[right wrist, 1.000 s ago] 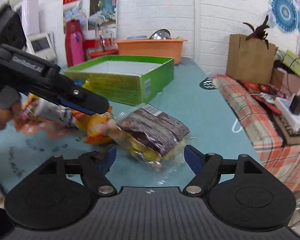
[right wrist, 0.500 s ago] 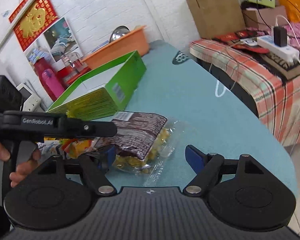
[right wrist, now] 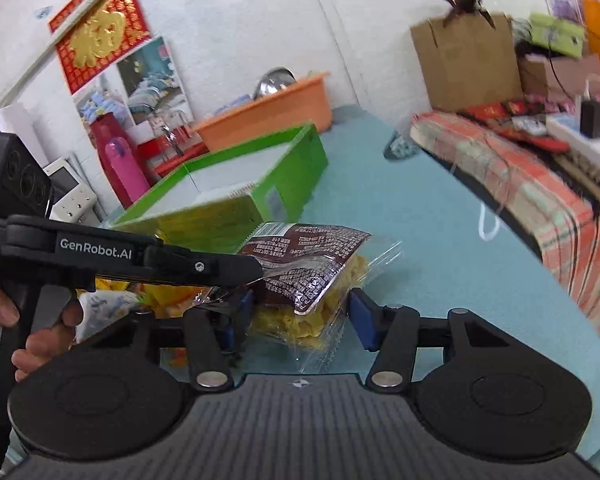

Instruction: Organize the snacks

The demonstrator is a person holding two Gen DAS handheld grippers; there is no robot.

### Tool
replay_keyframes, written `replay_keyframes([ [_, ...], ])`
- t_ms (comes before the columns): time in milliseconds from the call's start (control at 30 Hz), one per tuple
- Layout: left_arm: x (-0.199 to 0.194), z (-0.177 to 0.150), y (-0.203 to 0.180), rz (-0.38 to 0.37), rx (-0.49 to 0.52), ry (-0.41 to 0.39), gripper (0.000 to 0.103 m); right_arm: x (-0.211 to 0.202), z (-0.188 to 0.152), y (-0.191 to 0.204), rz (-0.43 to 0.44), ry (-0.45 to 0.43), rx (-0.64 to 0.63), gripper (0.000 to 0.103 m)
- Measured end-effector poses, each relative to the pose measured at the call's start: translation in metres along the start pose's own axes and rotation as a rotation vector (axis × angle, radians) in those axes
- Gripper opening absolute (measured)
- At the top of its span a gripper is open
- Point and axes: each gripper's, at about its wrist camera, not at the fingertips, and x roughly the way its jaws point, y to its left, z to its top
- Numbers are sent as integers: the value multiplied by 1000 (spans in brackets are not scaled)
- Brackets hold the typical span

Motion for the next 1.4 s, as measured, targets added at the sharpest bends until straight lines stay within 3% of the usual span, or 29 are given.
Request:
replay_keyframes([
  [333,-55,57,32,65,-30,-191,49,33,68,43,138,-124,-106,88],
  [800,-21,76,126,130,-166,-182,52,133,78,62,161,-47,-186,88],
  [867,-14,75,133,163,-175,-169,69,145,77,63,150,-31,-201,90],
  [900,-11,73,136,186,-182,-167,98,151,76,64,142,-20,-214,91],
  [967,-7,68,140,217,-190,-158,103,160,72,67,92,-5,-256,103],
  [1000,-6,66,140,223,-186,-147,103,163,69,69,51,0,-294,103],
  [1133,-23,62,128,235,-153,-142,103,150,66,74,3,-24,-391,103],
  [1267,-61,57,100,226,-130,-207,103,107,75,79,13,-105,-366,103],
  [1400,-93,40,69,269,-79,-248,103,60,76,86,62,-178,-340,103],
])
